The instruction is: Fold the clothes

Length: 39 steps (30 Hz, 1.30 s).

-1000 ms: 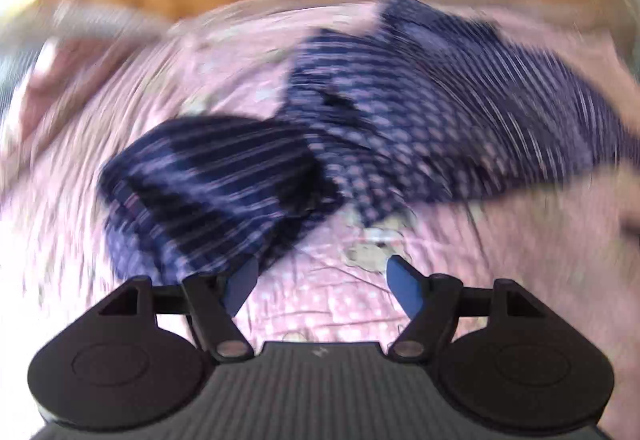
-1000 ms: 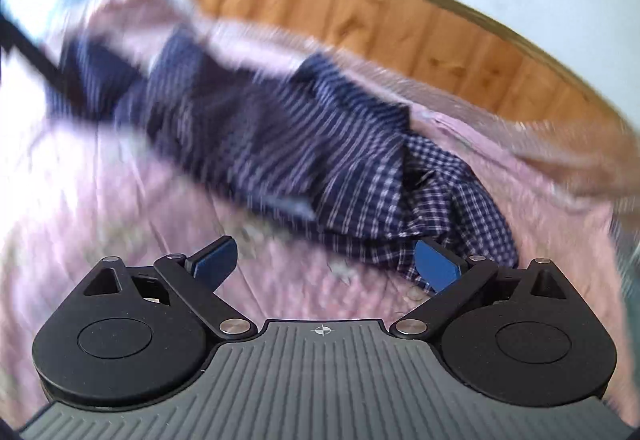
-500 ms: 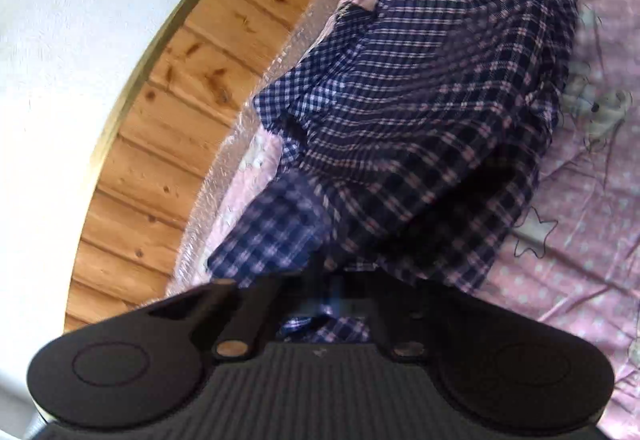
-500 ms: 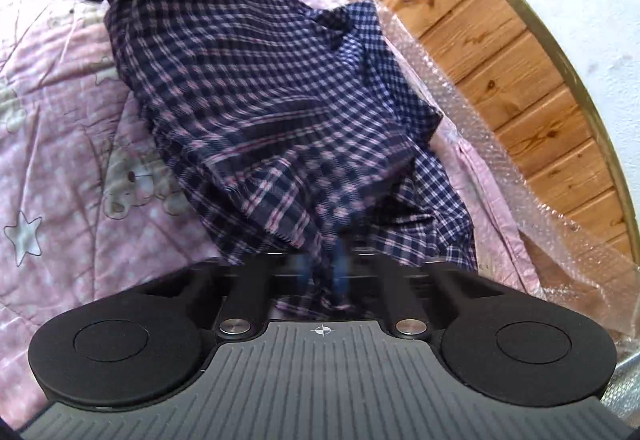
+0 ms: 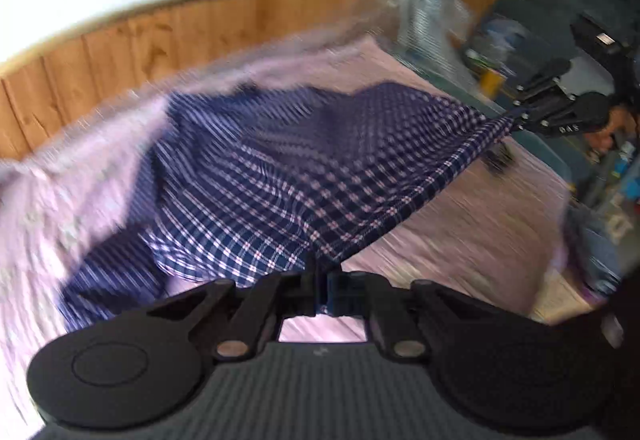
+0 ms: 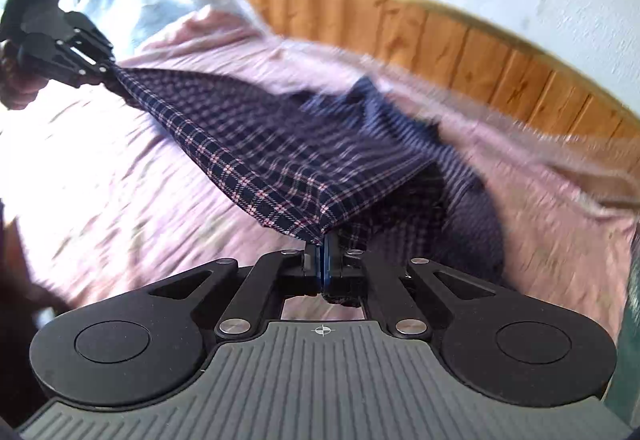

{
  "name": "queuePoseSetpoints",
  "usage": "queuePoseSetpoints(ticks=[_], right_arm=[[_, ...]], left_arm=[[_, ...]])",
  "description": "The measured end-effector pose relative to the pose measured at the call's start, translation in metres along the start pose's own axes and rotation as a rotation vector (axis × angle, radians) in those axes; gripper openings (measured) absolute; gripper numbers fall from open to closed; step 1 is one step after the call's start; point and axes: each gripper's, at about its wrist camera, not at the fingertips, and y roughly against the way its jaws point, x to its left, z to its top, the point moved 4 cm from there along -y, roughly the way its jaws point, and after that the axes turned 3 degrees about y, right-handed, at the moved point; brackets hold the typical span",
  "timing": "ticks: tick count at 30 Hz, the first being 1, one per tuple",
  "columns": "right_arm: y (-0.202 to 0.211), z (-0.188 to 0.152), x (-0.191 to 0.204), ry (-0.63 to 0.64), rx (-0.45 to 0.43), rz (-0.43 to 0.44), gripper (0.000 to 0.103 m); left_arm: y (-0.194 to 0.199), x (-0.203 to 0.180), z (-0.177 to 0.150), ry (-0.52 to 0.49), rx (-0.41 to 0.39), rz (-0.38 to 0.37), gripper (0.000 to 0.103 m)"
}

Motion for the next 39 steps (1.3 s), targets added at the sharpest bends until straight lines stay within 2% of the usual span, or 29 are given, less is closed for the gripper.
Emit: queuePoseSetpoints(ticks=[3,6,7,9,10,12,13,14,17,18,19,20,22,24,25,28,30,32,34,36,37,38,39], right_arm=[[0.014,-0.044,0.041,-0.034,0.118,0.067,0.000],[-0.013,-0.102,0.068,-0.112,0.256,0.080,0.000],[-0.022,-0.120,0.073,-0.126,0.309,0.061,0.001],[-0.040,-0.156,0.083,-0.147,0.414,0.014,0.018],[-0.041,-0.169,0.083,-0.162,0.449,-0.022,0.024],[-0.024,-0.179,0.075,-0.227,0.427,-0.081,0.028],[-0.012,-0.179,0.069,-0.265,0.391,-0.103,0.032],[-0.001,-0.177,0.061,-0.297,0.351,-0.132,0.043],[0.019,-0.160,0.030,-0.362,0.243,-0.222,0.053],[0.019,-0.151,0.017,-0.378,0.212,-0.253,0.054],[0.017,-0.141,0.004,-0.394,0.183,-0.281,0.060],[0.012,-0.128,-0.012,-0.416,0.141,-0.315,0.072],[-0.001,-0.104,-0.047,-0.457,0.055,-0.373,0.089],[-0.025,-0.081,-0.084,-0.478,0.003,-0.405,0.090],[-0.044,-0.068,-0.103,-0.487,-0.007,-0.414,0.091],[-0.095,-0.032,-0.156,-0.523,0.003,-0.426,0.091],[-0.131,-0.013,-0.188,-0.538,0.008,-0.413,0.091],[-0.164,-0.004,-0.208,-0.534,0.028,-0.399,0.091],[-0.196,-0.003,-0.224,-0.503,0.080,-0.384,0.089],[-0.213,-0.007,-0.234,-0.454,0.135,-0.345,0.045],[-0.221,-0.009,-0.238,-0.429,0.161,-0.325,0.003],[-0.222,-0.013,-0.241,-0.422,0.158,-0.309,0.002],[-0.221,-0.016,-0.243,-0.419,0.148,-0.295,0.002]], left_arm=[[-0.019,-0.033,-0.056,0.016,0.122,-0.089,0.004],[-0.058,-0.046,-0.103,0.040,0.270,-0.098,0.007],[-0.066,-0.046,-0.115,0.048,0.307,-0.085,0.013],[-0.071,-0.043,-0.133,0.056,0.346,-0.027,0.020],[-0.064,-0.040,-0.136,0.055,0.334,-0.011,0.026],[-0.040,-0.027,-0.133,0.070,0.266,0.027,0.042],[-0.027,-0.017,-0.128,0.084,0.219,0.061,0.057],[-0.018,-0.004,-0.121,0.107,0.174,0.112,0.067],[-0.006,0.053,-0.089,0.210,0.077,0.320,0.086],[-0.010,0.073,-0.076,0.249,0.060,0.388,0.089],[-0.014,0.094,-0.063,0.287,0.043,0.457,0.095],[-0.017,0.114,-0.051,0.325,0.026,0.526,0.097],[-0.026,0.153,-0.027,0.395,-0.001,0.647,0.097],[-0.044,0.183,-0.007,0.432,0.005,0.688,0.102],[-0.056,0.194,0.000,0.440,0.019,0.685,0.103],[-0.099,0.217,0.017,0.438,0.091,0.694,0.103],[-0.126,0.226,0.018,0.411,0.151,0.713,0.086],[-0.139,0.230,0.019,0.398,0.200,0.734,0.006],[-0.119,0.239,0.020,0.441,0.167,0.796,0.003],[-0.060,0.260,0.023,0.577,0.021,0.894,0.004],[-0.033,0.273,0.020,0.662,-0.035,0.920,0.005],[-0.013,0.290,0.010,0.757,-0.041,0.917,0.006],[-0.009,0.302,-0.005,0.805,0.012,0.919,0.009]])
